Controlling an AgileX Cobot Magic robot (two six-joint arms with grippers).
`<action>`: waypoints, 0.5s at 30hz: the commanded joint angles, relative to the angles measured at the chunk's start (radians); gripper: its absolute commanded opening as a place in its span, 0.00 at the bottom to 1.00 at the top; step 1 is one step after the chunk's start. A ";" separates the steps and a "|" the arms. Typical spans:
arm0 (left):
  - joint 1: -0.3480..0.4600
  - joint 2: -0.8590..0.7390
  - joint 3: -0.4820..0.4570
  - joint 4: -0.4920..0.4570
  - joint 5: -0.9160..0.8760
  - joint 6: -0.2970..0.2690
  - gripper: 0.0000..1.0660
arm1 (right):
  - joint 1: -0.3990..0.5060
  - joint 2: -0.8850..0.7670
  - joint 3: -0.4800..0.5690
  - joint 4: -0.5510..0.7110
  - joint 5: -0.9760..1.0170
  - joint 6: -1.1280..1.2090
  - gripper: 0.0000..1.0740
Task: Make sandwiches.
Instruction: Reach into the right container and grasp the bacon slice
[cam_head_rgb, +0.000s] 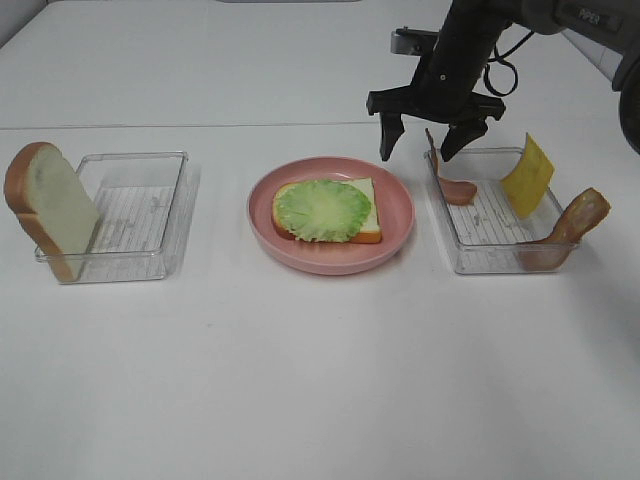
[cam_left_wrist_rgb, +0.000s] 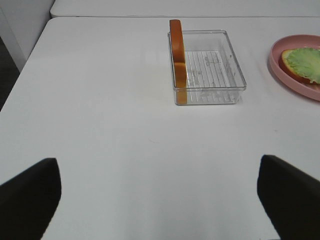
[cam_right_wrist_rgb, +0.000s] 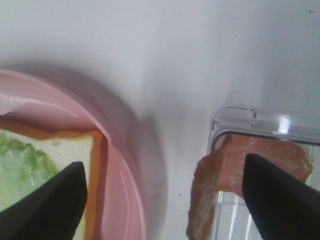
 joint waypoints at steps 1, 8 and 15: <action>-0.002 -0.020 0.000 -0.006 -0.015 -0.009 0.95 | -0.001 -0.001 -0.004 -0.002 0.014 0.004 0.74; -0.002 -0.020 0.000 -0.006 -0.015 -0.009 0.95 | -0.001 -0.001 -0.004 -0.002 0.014 0.004 0.65; -0.002 -0.020 0.000 -0.006 -0.015 -0.009 0.95 | -0.001 -0.001 -0.004 -0.013 0.014 0.004 0.51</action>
